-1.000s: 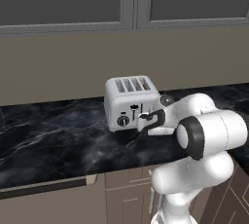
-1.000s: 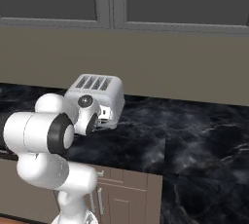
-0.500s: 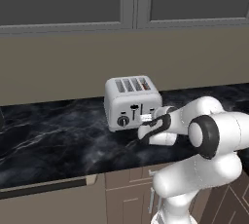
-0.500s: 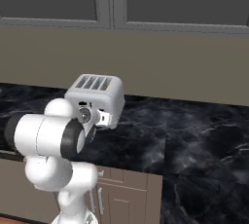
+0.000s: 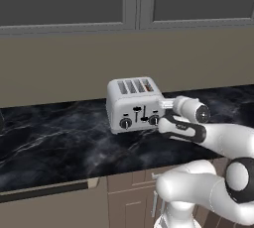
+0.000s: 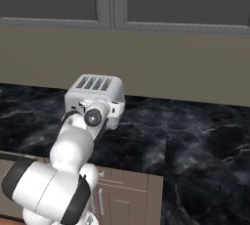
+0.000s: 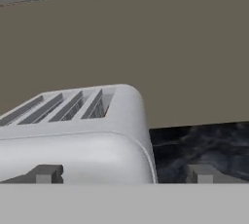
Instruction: Start the toaster. Once the lever pops up, take the bread to the plate on the dining counter.
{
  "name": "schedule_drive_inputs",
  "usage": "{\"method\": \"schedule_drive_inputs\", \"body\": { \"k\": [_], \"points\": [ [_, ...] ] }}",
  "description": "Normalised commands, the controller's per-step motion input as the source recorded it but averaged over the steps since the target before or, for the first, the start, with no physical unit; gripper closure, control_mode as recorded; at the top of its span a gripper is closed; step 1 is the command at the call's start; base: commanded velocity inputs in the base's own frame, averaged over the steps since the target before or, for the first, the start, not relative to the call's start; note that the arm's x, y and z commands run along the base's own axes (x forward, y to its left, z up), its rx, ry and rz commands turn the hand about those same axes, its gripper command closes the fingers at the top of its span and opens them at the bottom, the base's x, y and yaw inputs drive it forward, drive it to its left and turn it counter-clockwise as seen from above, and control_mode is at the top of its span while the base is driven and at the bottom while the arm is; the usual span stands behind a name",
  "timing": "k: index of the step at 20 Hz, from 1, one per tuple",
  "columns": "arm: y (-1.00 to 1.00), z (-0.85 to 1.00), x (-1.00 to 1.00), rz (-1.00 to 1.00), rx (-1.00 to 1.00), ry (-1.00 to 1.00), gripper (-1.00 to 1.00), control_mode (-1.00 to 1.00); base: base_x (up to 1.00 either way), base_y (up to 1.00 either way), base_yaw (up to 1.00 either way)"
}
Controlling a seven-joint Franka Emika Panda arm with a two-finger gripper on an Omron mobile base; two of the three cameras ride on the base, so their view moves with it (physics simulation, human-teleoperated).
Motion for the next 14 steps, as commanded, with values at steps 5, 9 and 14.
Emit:
{"method": "schedule_drive_inputs", "body": {
  "k": [5,9,14],
  "points": [
    [0.23,0.22,0.13,-0.04,0.00,0.01,-1.00,-1.00,0.00,0.00,0.00],
    [0.32,0.13,0.18,-0.03,0.00,0.10,-1.00,-1.00,0.00,0.00,0.00],
    [0.37,0.03,0.12,-0.04,-0.03,0.11,-1.00,-1.00,0.00,0.00,0.00]
  ]
}}
